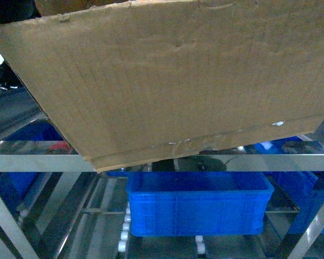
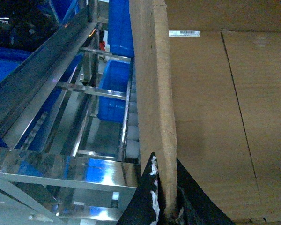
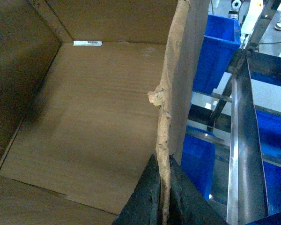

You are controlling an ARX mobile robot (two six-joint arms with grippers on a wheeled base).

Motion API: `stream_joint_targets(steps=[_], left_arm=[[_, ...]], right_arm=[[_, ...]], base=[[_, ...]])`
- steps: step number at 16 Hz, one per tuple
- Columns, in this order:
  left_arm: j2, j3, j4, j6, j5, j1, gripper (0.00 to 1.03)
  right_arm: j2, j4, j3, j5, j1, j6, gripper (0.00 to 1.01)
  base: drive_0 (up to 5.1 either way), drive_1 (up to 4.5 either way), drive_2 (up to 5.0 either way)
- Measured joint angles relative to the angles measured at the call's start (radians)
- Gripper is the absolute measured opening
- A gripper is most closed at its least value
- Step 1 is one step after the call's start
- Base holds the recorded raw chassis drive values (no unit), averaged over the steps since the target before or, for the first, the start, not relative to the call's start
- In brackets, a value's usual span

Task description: Sort boxes to right shelf from conveyor

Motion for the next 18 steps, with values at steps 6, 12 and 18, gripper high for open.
stream_joint_targets(steps=[6, 12, 18], left_arm=[[0.000, 0.000, -0.002, 0.000, 0.002, 0.000, 0.02], [0.016, 0.021, -0.042, 0.022, 0.026, 0.014, 0.02], [0.111, 0.144, -0.053, 0.087, 0.084, 0.104, 0.02]], right_arm=[[0.000, -0.002, 0.000, 0.000, 0.000, 0.000, 0.02], [0.007, -0.085, 0.010, 0.010, 0.015, 0.014, 0.02], [0.096, -0.107, 0.087, 0.004, 0.046, 0.114, 0.02]], base=[[-0.1, 1.98, -2.2], [0.0, 0.00, 0.0], [0.0, 0.00, 0.0]])
